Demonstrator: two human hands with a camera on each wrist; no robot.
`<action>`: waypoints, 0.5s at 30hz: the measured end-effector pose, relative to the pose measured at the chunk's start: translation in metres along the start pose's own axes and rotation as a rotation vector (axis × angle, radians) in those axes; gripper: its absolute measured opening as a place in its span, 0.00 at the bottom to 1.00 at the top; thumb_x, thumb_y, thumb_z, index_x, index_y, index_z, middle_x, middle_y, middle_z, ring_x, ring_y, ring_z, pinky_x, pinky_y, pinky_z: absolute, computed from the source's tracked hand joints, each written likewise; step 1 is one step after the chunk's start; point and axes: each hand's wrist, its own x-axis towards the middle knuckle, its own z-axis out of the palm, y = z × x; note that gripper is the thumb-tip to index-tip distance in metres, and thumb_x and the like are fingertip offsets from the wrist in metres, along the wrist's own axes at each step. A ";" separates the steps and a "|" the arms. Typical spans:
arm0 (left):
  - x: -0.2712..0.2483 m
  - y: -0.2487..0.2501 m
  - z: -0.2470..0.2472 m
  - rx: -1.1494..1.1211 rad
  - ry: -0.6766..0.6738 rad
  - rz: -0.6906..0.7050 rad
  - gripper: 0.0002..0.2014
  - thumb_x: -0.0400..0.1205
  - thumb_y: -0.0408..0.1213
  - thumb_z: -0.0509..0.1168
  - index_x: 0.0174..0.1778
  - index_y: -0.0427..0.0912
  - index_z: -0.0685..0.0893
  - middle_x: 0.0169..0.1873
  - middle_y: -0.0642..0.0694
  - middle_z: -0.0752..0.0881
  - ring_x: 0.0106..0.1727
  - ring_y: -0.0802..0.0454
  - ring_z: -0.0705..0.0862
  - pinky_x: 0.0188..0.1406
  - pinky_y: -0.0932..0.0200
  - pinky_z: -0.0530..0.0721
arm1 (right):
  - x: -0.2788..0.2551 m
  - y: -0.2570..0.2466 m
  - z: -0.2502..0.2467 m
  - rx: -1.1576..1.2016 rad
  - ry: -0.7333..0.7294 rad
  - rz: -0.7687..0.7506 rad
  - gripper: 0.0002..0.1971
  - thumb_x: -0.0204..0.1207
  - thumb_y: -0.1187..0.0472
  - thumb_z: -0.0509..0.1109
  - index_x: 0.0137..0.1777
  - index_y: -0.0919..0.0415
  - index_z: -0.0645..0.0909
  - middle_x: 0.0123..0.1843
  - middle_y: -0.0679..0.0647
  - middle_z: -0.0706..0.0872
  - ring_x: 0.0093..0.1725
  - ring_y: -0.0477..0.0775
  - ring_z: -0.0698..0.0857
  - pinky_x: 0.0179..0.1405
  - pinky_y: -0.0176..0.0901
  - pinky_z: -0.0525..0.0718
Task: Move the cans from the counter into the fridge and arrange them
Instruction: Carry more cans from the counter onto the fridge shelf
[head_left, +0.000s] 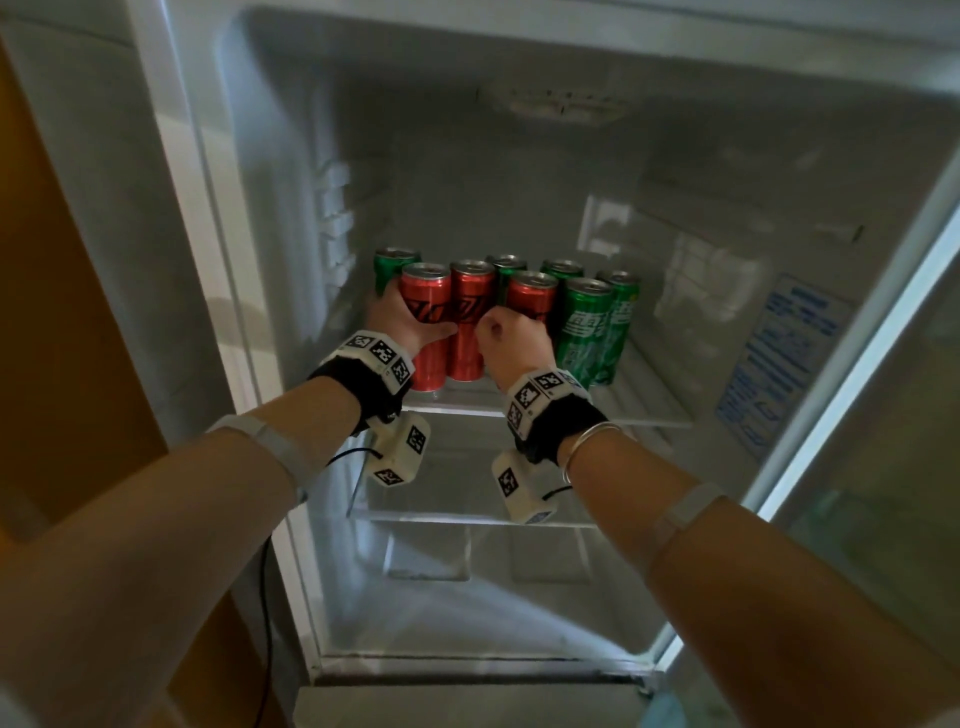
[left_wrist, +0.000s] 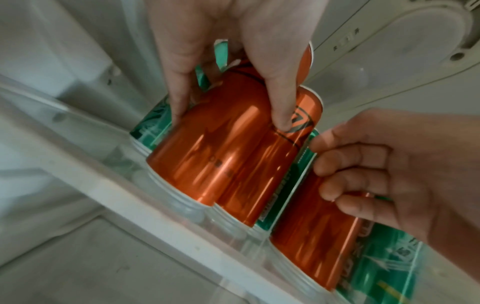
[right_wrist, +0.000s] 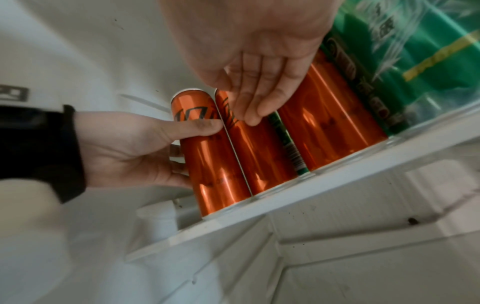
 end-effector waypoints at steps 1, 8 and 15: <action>0.002 -0.001 0.001 0.003 0.011 0.010 0.38 0.62 0.36 0.82 0.68 0.42 0.74 0.59 0.52 0.78 0.61 0.55 0.76 0.71 0.53 0.71 | 0.000 0.001 0.000 -0.003 -0.005 -0.001 0.12 0.80 0.60 0.61 0.48 0.66 0.84 0.41 0.60 0.88 0.38 0.57 0.84 0.37 0.38 0.76; 0.009 -0.020 0.001 0.104 -0.130 -0.051 0.48 0.54 0.33 0.84 0.71 0.47 0.69 0.64 0.47 0.82 0.67 0.46 0.80 0.73 0.39 0.72 | -0.002 0.004 0.002 0.014 -0.011 0.008 0.11 0.79 0.60 0.61 0.46 0.64 0.84 0.40 0.60 0.89 0.39 0.58 0.87 0.39 0.39 0.81; 0.010 -0.016 -0.001 0.136 -0.126 -0.135 0.47 0.59 0.29 0.82 0.73 0.43 0.66 0.66 0.43 0.81 0.69 0.43 0.78 0.73 0.42 0.72 | -0.007 0.006 0.002 0.023 -0.033 0.045 0.12 0.79 0.58 0.61 0.49 0.62 0.84 0.42 0.59 0.89 0.42 0.59 0.87 0.43 0.42 0.84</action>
